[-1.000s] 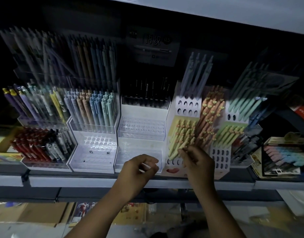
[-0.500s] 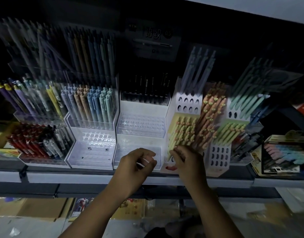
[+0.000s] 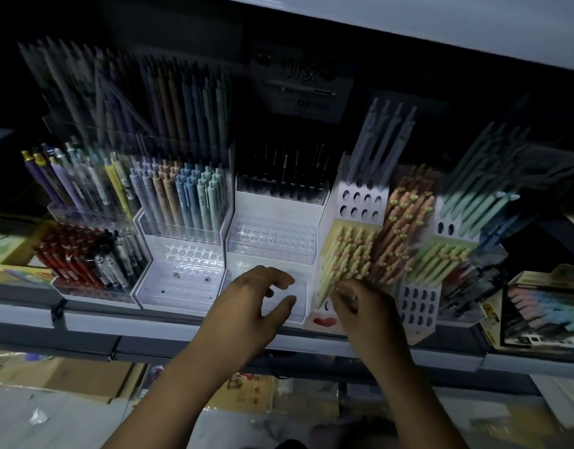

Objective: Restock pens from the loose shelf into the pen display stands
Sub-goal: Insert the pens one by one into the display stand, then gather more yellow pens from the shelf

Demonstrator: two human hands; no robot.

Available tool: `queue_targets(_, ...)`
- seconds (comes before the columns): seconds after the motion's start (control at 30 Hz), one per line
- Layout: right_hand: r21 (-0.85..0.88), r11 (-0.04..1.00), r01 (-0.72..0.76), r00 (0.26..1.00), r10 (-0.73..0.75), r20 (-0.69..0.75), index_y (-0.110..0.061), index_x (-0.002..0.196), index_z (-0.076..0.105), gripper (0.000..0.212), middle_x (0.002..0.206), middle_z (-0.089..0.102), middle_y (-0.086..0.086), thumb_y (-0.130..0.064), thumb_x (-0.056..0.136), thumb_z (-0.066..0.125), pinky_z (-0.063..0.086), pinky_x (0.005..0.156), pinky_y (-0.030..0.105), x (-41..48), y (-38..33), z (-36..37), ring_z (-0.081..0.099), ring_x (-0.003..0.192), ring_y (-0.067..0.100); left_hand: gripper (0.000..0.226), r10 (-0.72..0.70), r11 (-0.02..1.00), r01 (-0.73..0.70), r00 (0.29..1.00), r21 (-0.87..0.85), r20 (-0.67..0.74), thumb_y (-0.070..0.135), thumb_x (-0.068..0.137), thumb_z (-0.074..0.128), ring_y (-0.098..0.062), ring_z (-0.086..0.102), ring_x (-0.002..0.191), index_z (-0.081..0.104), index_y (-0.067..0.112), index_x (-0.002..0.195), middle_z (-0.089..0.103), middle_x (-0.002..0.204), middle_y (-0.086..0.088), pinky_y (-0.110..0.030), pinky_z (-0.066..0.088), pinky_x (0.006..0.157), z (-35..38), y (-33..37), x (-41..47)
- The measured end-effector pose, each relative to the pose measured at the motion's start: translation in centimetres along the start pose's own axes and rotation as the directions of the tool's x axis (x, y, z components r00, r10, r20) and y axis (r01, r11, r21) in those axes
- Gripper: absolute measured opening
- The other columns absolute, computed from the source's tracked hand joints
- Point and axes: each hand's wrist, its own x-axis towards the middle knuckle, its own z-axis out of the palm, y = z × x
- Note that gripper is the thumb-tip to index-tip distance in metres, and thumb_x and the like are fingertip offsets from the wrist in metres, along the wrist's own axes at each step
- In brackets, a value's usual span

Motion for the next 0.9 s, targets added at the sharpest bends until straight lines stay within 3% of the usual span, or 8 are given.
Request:
queue_targets(0.07,-0.004,0.999,0.041,0.999,-0.041,0.006,-0.027,0.105,0.07,0.013,0.1,0.073,-0.011,-0.034,0.095,0.064,0.057,0.076,0.034,-0.1,-0.5,-1.3,0.067,0.093,0.01,0.03,0.007,0.997,-0.01,0.999,0.076,0.032,0.042,0.096,0.064,0.004,0.057,0.102,0.061,0.038,0.125,0.059,0.119,0.027,-0.013,0.045,0.08,-0.6,0.8,-0.3)
queue_targets(0.2,0.043,0.986,0.16,0.982,-0.163,0.095,-0.032,0.114,0.066,0.02,0.104,0.066,-0.018,-0.035,0.094,0.066,0.057,0.078,0.03,0.2,-2.3,-3.4,0.063,0.09,0.003,0.03,-0.009,0.983,0.014,1.0,0.181,-0.029,0.045,0.098,0.06,0.001,0.058,0.101,0.059,0.039,0.127,0.059,0.119,0.024,-0.019,0.048,0.082,-2.4,2.9,-1.3)
queue_targets(0.3,0.053,0.953,0.299,0.94,-0.304,0.158,-0.031,0.115,0.066,0.022,0.089,0.057,-0.026,-0.034,0.094,0.069,0.05,0.069,0.017,0.9,-4.6,-4.5,0.06,0.077,0.0,0.03,-0.035,0.973,0.05,0.997,0.227,-0.069,0.05,0.098,0.055,0.002,0.058,0.099,0.056,0.042,0.127,0.059,0.115,0.025,-0.027,0.052,0.084,-4.3,4.4,-2.8)
queue_targets(0.37,0.031,0.913,0.408,0.89,-0.405,0.212,-0.03,0.116,0.066,0.022,0.093,0.057,-0.023,-0.036,0.095,0.066,0.044,0.067,0.013,1.2,-6.6,-5.0,0.057,0.077,0.002,0.03,-0.05,0.962,0.076,0.994,0.261,-0.101,0.054,0.099,0.051,0.002,0.058,0.099,0.053,0.043,0.128,0.057,0.113,0.026,-0.03,0.054,0.083,-5.9,5.2,-4.2)
queue_targets(0.47,0.024,0.82,0.571,0.787,-0.556,0.27,-0.032,0.118,0.063,0.023,0.109,0.06,-0.019,-0.041,0.097,0.061,0.048,0.074,0.023,1.4,-10.3,-5.0,0.057,0.087,0.005,0.033,-0.117,0.929,0.164,0.981,0.332,-0.157,0.056,0.099,0.048,0.0,0.058,0.1,0.051,0.043,0.129,0.057,0.114,0.026,-0.03,0.055,0.082,-8.3,5.7,-7.0)
queue_targets(0.63,0.109,0.663,0.741,0.594,-0.722,0.354,-0.034,0.12,0.061,0.023,0.113,0.061,-0.017,-0.042,0.098,0.058,0.051,0.08,0.031,-0.8,-18.3,-3.2,0.057,0.093,0.008,0.035,-0.251,0.838,0.349,0.929,0.418,-0.273,0.06,0.096,0.045,-0.002,0.063,0.093,0.051,0.043,0.127,0.058,0.118,0.023,-0.032,0.056,0.083,-13.3,5.5,-13.5)
queue_targets(0.77,0.179,0.503,0.846,0.392,-0.813,0.429,-0.034,0.124,0.058,0.027,0.118,0.057,-0.017,-0.044,0.099,0.056,0.049,0.081,0.03,-4.1,-27.0,-0.8,0.057,0.098,0.009,0.034,-0.344,0.737,0.529,0.83,0.42,-0.439,0.055,0.097,0.052,-0.006,0.062,0.099,0.051,0.041,0.127,0.06,0.118,0.021,-0.032,0.055,0.08,-19.1,4.1,-20.7)
queue_targets(0.9,0.208,0.297,0.932,0.193,-0.891,0.411,-0.033,0.119,0.058,0.024,0.116,0.057,-0.014,-0.046,0.098,0.054,0.049,0.079,0.033,-9.2,-38.1,2.6,0.058,0.099,0.012,0.033,-0.405,0.629,0.682,0.698,0.374,-0.591,0.055,0.096,0.054,-0.005,0.062,0.098,0.051,0.043,0.127,0.06,0.115,0.024,-0.034,0.055,0.081,-26.8,2.5,-29.1)
